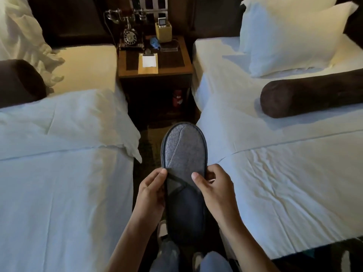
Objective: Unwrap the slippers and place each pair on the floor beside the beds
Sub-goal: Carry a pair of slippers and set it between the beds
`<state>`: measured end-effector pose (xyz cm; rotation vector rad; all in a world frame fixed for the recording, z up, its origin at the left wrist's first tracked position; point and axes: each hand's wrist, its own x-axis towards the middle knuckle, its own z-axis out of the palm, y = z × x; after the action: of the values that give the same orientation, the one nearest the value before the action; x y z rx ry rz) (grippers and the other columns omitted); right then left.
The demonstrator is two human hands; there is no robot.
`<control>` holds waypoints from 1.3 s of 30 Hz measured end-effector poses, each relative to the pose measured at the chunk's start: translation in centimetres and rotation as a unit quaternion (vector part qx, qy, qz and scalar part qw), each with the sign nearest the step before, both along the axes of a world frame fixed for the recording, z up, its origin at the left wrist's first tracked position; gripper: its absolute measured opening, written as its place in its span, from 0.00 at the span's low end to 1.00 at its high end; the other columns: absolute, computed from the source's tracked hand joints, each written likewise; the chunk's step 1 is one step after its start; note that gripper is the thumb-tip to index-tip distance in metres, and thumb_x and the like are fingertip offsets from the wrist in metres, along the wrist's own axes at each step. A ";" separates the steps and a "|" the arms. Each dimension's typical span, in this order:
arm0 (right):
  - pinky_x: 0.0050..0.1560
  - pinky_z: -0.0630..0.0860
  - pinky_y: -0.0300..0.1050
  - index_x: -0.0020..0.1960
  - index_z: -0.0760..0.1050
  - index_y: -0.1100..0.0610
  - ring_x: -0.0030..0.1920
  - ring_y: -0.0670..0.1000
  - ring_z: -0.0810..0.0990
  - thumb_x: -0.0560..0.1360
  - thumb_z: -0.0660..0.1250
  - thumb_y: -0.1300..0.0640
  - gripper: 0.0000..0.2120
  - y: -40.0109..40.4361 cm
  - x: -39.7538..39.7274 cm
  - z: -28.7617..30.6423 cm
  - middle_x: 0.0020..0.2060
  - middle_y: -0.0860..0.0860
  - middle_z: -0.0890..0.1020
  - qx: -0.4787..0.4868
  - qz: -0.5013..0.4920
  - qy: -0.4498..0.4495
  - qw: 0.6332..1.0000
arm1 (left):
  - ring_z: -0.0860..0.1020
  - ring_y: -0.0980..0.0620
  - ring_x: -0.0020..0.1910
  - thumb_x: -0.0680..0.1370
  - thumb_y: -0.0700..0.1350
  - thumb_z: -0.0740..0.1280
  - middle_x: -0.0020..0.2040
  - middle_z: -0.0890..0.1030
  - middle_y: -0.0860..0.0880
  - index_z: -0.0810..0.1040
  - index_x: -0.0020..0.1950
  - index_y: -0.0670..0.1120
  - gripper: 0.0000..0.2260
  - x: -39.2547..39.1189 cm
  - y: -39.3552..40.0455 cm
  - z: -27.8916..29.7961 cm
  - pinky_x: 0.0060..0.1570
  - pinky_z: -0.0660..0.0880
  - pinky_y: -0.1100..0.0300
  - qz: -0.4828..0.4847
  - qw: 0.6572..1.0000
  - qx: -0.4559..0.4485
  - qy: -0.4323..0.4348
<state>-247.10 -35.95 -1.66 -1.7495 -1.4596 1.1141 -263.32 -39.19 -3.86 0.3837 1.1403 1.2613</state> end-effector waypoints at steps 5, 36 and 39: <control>0.34 0.75 0.51 0.40 0.72 0.55 0.35 0.53 0.77 0.70 0.71 0.46 0.14 5.4 -2.0 -4.0 0.34 0.54 0.79 -0.027 0.002 -0.001 1.000 | 0.79 0.37 0.63 0.81 0.57 0.58 0.63 0.80 0.35 0.79 0.65 0.40 0.24 -1.6 5.3 -6.4 0.63 0.73 0.43 -0.006 0.988 -0.094 -0.122; 0.39 0.74 0.40 0.51 0.79 0.57 0.45 0.50 0.82 0.69 0.74 0.45 0.18 23.2 1.8 -73.8 0.45 0.51 0.83 -0.126 0.078 -0.047 0.988 | 0.86 0.39 0.44 0.62 0.63 0.74 0.50 0.86 0.35 0.87 0.48 0.39 0.30 6.2 19.6 -74.3 0.37 0.84 0.47 0.033 0.943 -0.129 -0.304; 0.45 0.80 0.47 0.45 0.80 0.57 0.45 0.52 0.84 0.69 0.76 0.53 0.10 25.0 1.9 -77.8 0.42 0.54 0.84 -0.129 0.094 -0.013 0.987 | 0.86 0.39 0.42 0.38 0.54 0.86 0.48 0.86 0.35 0.88 0.44 0.37 0.39 6.2 20.8 -78.6 0.34 0.84 0.47 0.038 0.946 -0.095 -0.307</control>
<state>-245.23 -10.92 -79.49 -1.8315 -1.5808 1.4398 -257.12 -18.35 -82.49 -0.1985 0.7305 1.2044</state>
